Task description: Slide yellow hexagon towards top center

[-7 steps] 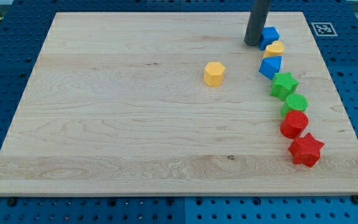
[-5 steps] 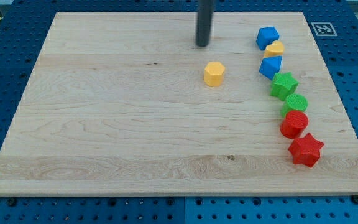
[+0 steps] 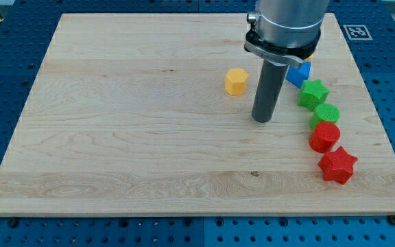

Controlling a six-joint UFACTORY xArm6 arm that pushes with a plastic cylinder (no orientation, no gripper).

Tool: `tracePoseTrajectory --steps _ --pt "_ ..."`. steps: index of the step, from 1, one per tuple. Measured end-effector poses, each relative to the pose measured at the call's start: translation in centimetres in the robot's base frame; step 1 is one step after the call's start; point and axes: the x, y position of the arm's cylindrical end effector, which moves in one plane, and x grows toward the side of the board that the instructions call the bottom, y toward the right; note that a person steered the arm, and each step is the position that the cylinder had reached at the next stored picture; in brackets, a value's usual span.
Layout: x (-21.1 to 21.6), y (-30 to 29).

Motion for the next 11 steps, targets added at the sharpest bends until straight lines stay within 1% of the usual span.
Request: tracePoseTrajectory --steps 1,2,5,6,9,11 --pt "-0.6 -1.9" --pt "-1.6 -5.4" --pt "-6.5 -4.1" --pt "-7.6 -3.8" --pt "-6.9 -2.1" --pt "-8.2 -2.0"
